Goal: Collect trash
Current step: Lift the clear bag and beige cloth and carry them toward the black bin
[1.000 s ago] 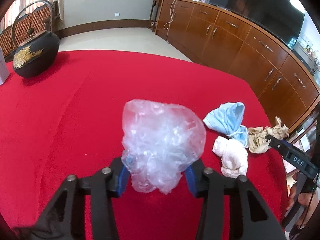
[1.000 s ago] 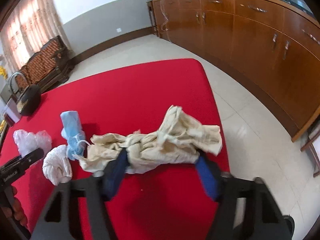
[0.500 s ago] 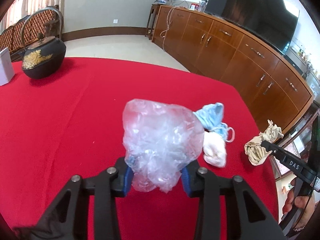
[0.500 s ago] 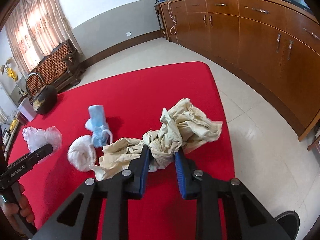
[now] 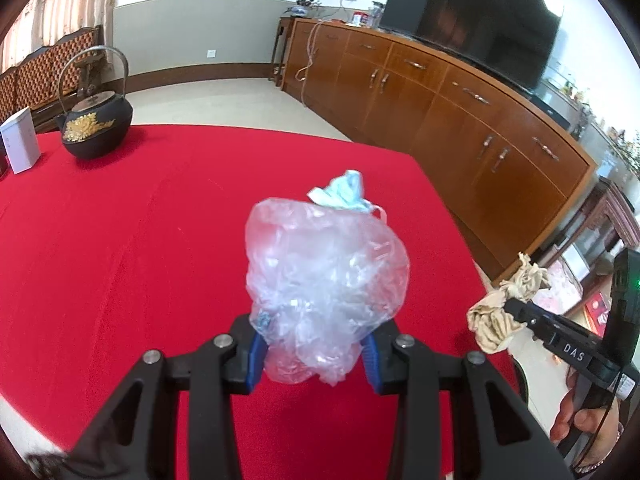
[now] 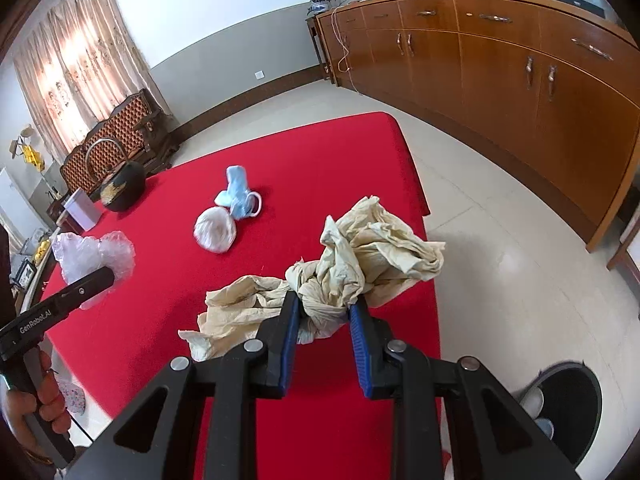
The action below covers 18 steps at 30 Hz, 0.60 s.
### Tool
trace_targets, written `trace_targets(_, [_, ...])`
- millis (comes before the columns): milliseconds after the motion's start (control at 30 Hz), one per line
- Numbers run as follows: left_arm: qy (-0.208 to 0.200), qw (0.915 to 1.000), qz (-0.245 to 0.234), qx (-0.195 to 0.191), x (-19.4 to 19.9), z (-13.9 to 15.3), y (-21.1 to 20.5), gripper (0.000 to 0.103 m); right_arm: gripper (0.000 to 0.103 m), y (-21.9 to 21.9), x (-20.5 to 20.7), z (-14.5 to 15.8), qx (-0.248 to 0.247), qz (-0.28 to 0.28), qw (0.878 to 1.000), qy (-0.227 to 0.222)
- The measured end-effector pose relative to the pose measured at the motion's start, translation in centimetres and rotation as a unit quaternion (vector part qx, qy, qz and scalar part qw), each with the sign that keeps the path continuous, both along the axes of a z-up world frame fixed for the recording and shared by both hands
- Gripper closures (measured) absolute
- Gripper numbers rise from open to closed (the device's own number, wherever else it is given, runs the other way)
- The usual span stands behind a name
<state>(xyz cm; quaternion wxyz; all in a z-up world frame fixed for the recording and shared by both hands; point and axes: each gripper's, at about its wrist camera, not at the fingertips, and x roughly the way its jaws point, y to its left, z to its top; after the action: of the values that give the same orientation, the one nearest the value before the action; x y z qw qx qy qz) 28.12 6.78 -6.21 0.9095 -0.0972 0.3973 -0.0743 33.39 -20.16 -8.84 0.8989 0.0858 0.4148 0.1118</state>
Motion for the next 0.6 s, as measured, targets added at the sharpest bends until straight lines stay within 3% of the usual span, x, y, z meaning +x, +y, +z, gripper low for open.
trace_targets(600, [-0.009, 0.9984, -0.054, -0.010, -7.5, 1.1, -6.2, 0.062, 0.076, -4.5, -12.2, 2.3, 0.014, -0.027, 0.999, -0.019])
